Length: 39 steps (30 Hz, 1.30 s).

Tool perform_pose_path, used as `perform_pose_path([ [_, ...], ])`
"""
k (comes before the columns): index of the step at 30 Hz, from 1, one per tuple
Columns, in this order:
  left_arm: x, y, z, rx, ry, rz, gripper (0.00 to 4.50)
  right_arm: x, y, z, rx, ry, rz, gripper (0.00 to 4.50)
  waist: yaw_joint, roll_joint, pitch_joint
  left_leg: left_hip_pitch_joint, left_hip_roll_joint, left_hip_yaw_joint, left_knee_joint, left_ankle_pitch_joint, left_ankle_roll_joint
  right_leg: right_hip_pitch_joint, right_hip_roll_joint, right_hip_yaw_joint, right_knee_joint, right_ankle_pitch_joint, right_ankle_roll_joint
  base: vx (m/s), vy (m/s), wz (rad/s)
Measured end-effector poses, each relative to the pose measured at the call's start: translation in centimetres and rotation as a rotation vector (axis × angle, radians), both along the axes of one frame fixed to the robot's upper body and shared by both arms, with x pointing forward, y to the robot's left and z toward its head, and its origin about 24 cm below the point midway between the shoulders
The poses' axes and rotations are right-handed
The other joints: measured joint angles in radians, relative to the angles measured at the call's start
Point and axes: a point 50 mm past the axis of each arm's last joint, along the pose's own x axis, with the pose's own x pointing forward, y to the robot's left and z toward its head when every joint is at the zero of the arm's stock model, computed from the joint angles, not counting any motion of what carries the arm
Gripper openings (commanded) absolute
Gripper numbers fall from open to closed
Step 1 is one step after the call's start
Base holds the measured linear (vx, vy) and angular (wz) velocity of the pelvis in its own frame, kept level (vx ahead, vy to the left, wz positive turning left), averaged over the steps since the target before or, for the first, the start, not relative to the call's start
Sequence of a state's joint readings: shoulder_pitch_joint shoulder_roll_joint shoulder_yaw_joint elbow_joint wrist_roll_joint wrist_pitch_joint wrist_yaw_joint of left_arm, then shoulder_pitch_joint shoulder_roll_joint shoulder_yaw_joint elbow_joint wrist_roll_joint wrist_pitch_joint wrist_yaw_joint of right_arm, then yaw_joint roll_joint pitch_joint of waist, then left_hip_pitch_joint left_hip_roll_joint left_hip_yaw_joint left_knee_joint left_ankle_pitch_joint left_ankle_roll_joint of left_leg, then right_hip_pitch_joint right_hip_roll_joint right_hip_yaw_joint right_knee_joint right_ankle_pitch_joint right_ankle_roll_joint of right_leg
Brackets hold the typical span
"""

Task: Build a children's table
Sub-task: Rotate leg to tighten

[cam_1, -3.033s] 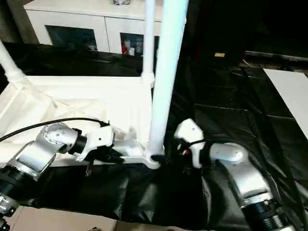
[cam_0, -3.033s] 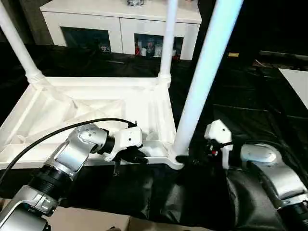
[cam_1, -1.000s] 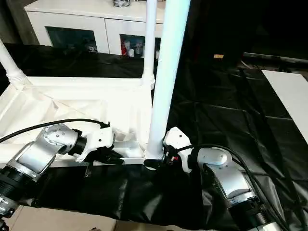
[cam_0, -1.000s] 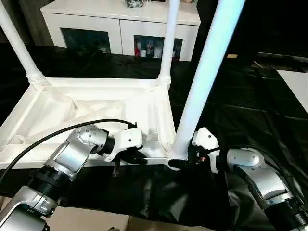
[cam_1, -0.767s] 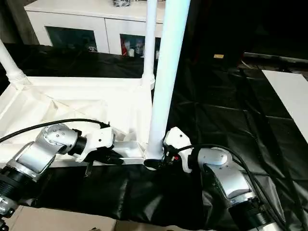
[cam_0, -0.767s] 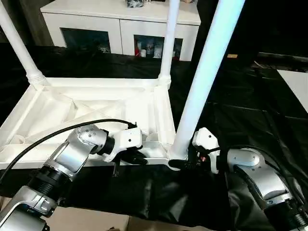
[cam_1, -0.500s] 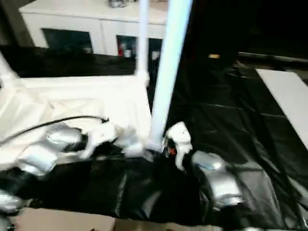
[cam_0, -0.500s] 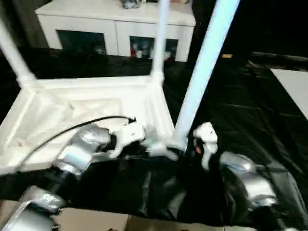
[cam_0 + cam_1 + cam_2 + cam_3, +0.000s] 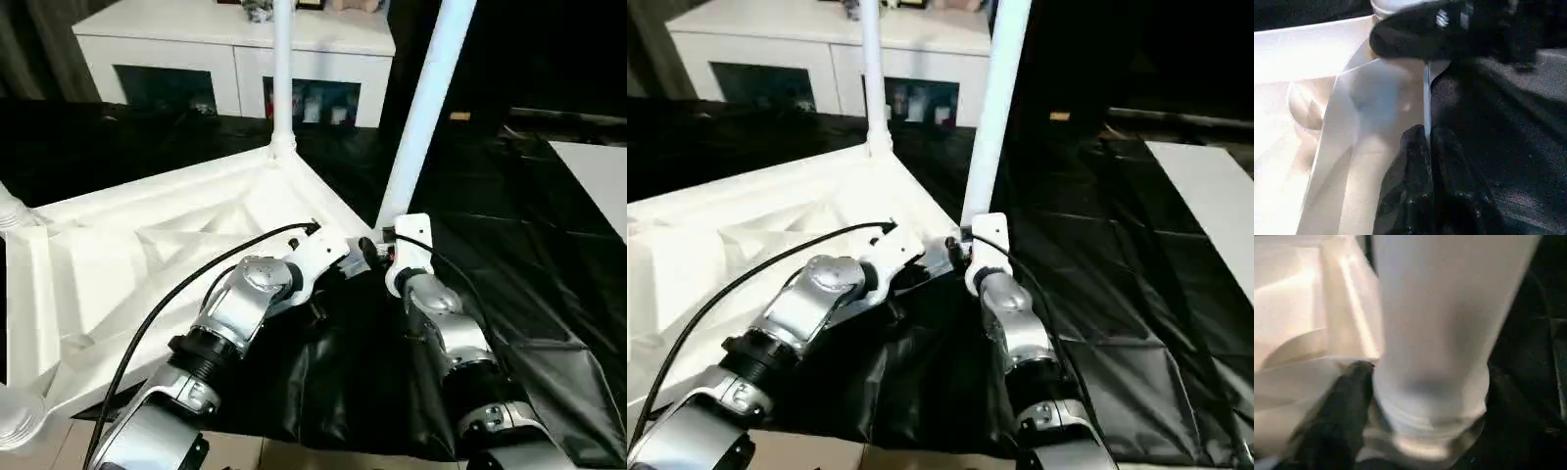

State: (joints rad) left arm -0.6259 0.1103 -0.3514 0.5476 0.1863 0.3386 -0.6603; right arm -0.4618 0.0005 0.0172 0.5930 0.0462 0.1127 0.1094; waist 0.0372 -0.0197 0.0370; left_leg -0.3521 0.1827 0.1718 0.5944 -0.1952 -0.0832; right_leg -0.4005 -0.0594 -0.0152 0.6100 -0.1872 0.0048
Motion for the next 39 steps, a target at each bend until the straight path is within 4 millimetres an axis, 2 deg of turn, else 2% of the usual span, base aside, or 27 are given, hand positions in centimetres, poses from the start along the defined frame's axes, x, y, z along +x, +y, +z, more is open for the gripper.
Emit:
perform_pose_path([
  [2,0.0,0.1,0.0,0.01,-0.014,-0.008,0.0,-0.3,-0.1,0.0,0.005,-0.008,0.003,3.86,-0.001,0.0,0.0,0.0,0.0,0.0,0.0,0.0,0.0,-0.001,0.0,0.0,0.0,0.0,0.0,0.0,0.0,0.0],
  [5,0.1,0.9,0.2,0.032,-0.035,-0.032,0.0,-1.3,-0.2,0.2,-0.01,-0.027,0.073,4.0,-0.005,0.0,0.003,-0.001,0.0,0.0,-0.001,0.0,0.0,-0.003,0.0,0.0,0.0,0.0,0.0,0.0,0.0,0.0],
  [6,0.2,1.2,0.3,0.039,-0.035,-0.04,0.0,-1.5,-0.4,0.3,-0.025,-0.03,0.103,4.29,-0.007,-0.001,0.003,-0.003,0.0,0.0,-0.001,0.0,0.0,-0.003,0.0,0.0,0.0,0.0,0.001,0.0,0.0,0.0],
  [8,0.1,1.6,0.4,0.044,-0.038,-0.063,0.0,-2.0,-1.2,0.6,-0.041,-0.034,0.171,4.42,-0.006,-0.001,0.004,-0.004,0.001,0.0,-0.002,0.0,0.0,-0.005,0.0,-0.001,0.0,0.0,0.001,0.0,0.0,0.0],
  [11,-0.3,2.7,0.8,0.054,-0.035,-0.138,0.0,-3.1,-2.9,1.1,-0.082,-0.032,0.306,4.42,-0.003,0.002,0.006,-0.007,0.001,0.0,-0.004,0.0,0.0,-0.008,0.001,-0.001,0.0,0.0,0.0,0.0,0.0,0.0],
  [12,-0.6,3.5,0.9,0.06,-0.027,-0.188,0.0,-3.8,-3.9,1.4,-0.106,-0.028,0.392,4.42,0.0,0.002,0.006,-0.008,0.001,0.0,-0.006,0.0,0.0,-0.008,0.001,-0.001,-0.001,0.001,-0.001,0.0,0.0,0.0],
  [14,-1.1,4.8,1.2,0.076,-0.006,-0.264,0.0,-4.5,-4.8,2.2,-0.125,-0.033,0.499,4.42,0.002,0.003,0.006,-0.008,0.002,0.0,-0.009,0.0,0.0,-0.009,0.001,-0.002,-0.002,0.0,-0.001,0.0,0.0,0.0],
  [16,-1.9,6.0,1.5,0.098,0.028,-0.36,0.0,-5.2,-4.9,3.2,-0.132,-0.053,0.62,4.42,0.005,0.005,0.006,-0.008,0.002,0.0,-0.012,0.0,0.0,-0.009,0.002,-0.003,-0.002,-0.003,-0.004,0.0,0.0,0.0],
  [19,-2.7,6.5,1.8,0.121,0.078,-0.48,0.0,-6.1,-4.8,4.0,-0.124,-0.044,0.758,4.42,0.024,0.008,0.007,-0.005,0.002,0.0,-0.012,-0.001,0.0,-0.008,0.001,-0.003,-0.004,-0.003,-0.004,0.0,0.0,0.0],
  [21,-3.2,6.6,1.8,0.125,0.107,-0.536,0.0,-6.5,-4.9,4.1,-0.131,-0.02,0.821,4.42,0.03,0.009,0.007,-0.005,0.002,0.001,-0.011,-0.001,0.001,-0.007,0.0,-0.002,-0.004,-0.003,-0.004,0.0,0.0,0.0],
  [27,-3.4,6.6,1.9,0.129,0.121,-0.563,0.0,-7.2,-4.4,3.3,-0.172,0.043,0.933,4.42,0.024,0.008,0.007,-0.003,0.001,0.001,-0.008,-0.001,0.001,-0.005,0.0,-0.001,-0.002,-0.003,-0.005,0.0,0.0,0.0],
  [30,-3.4,6.7,1.9,0.129,0.121,-0.562,0.0,-7.2,-4.3,3.0,-0.178,0.06,0.942,4.04,0.024,0.008,0.007,-0.002,0.001,0.001,-0.008,-0.001,0.001,-0.005,0.0,-0.001,-0.002,-0.003,-0.005,0.0,0.0,0.0],
  [32,-3.4,6.7,1.9,0.128,0.122,-0.562,0.0,-7.0,-4.4,3.0,-0.18,0.062,0.938,3.97,0.023,0.007,0.007,-0.003,0.001,0.001,-0.008,-0.001,0.001,-0.005,0.0,-0.001,-0.002,-0.003,-0.005,0.0,0.0,0.0],
  [34,-3.4,6.8,1.9,0.127,0.124,-0.56,0.0,-6.7,-4.4,3.2,-0.182,0.054,0.935,3.68,0.023,0.007,0.007,-0.003,0.001,0.001,-0.008,-0.001,0.002,-0.005,0.0,-0.001,-0.002,-0.003,-0.005,0.0,0.0,0.0],
  [39,-3.5,7.0,1.9,0.128,0.124,-0.555,0.0,-6.7,-4.1,3.3,-0.166,0.045,0.934,3.28,0.021,0.006,0.007,-0.002,0.001,0.001,-0.008,-0.001,0.002,-0.005,0.0,-0.001,-0.001,-0.003,-0.005,0.0,0.0,0.0],
])
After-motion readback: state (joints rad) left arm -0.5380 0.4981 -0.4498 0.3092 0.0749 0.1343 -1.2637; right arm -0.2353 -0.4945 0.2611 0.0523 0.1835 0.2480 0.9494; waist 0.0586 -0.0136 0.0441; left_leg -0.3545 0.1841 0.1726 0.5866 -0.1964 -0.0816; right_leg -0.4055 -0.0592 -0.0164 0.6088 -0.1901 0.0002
